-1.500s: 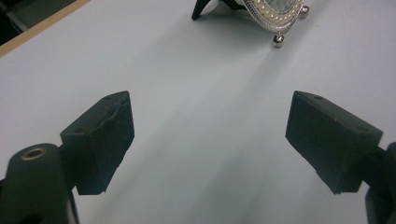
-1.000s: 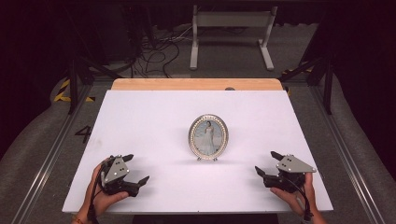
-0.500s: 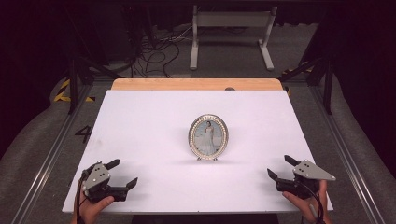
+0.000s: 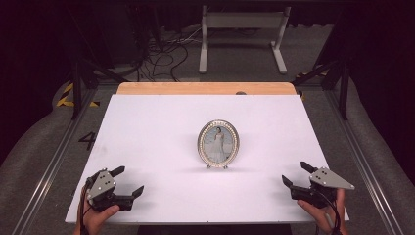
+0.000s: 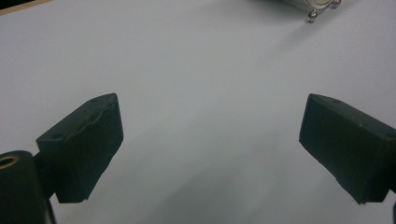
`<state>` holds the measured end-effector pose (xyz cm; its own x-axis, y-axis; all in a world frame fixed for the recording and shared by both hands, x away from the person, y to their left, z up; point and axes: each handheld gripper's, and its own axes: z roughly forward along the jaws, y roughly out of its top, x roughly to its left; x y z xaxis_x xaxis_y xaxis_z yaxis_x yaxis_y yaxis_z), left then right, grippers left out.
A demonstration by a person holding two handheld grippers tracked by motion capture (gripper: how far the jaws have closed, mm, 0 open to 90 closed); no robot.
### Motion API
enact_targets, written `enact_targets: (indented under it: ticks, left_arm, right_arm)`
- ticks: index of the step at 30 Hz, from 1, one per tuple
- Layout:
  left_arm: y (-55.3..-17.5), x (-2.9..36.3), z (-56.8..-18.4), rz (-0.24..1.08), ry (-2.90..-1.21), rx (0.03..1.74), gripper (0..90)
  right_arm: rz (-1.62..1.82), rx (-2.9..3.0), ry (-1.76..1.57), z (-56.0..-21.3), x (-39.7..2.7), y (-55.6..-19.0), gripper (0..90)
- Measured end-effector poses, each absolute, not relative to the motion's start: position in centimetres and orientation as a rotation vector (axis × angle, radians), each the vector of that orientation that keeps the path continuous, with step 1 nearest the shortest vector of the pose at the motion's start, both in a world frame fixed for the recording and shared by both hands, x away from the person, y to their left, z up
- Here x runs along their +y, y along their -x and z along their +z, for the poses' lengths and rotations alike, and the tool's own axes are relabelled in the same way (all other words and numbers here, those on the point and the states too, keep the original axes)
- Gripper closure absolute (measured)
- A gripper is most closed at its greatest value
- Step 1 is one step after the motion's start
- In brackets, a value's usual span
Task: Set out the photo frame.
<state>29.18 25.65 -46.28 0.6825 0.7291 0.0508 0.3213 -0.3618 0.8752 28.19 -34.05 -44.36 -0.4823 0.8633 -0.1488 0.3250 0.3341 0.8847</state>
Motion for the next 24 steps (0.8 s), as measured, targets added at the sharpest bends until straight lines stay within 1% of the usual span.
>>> enact_targets:
  ticks: [24]
  left_arm:
    - [-29.63,25.74,-46.38,0.572,-1.975,0.824,6.5]
  right_arm:
    - [1.080,1.962,-1.057,-44.41,-33.99,-28.10,19.1]
